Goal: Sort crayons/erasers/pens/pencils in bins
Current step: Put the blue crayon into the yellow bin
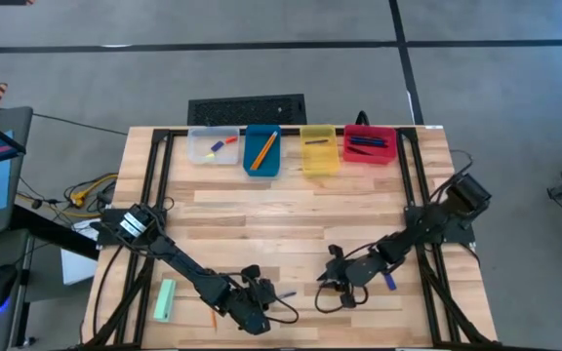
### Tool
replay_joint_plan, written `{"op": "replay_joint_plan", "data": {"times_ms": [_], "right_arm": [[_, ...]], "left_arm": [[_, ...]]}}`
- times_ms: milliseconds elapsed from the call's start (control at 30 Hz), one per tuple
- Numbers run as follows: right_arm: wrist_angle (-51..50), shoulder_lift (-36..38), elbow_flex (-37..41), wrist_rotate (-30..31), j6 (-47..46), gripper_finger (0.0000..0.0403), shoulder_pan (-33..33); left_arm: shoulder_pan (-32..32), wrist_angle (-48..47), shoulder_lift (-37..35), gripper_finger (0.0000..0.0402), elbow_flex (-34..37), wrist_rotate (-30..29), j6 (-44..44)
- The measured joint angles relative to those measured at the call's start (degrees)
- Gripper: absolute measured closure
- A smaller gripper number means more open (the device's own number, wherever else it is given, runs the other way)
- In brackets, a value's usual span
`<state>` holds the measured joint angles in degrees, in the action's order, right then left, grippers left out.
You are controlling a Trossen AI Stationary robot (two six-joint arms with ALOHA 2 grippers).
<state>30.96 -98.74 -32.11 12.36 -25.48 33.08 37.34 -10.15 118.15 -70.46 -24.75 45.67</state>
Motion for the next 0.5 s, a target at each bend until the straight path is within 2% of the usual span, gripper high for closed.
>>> {"op": "replay_joint_plan", "data": {"times_ms": [300,500], "right_arm": [[13.0,-8.3,-0.3,-0.1,-4.4,0.0205,-0.1],[19.6,-14.4,-2.9,0.1,-2.6,0.0178,-0.1]], "left_arm": [[0.2,0.5,0.0,0.0399,0.0,-2.1,0.6],[0.2,0.8,0.0,0.0399,0.0,-3.5,0.5]]}}
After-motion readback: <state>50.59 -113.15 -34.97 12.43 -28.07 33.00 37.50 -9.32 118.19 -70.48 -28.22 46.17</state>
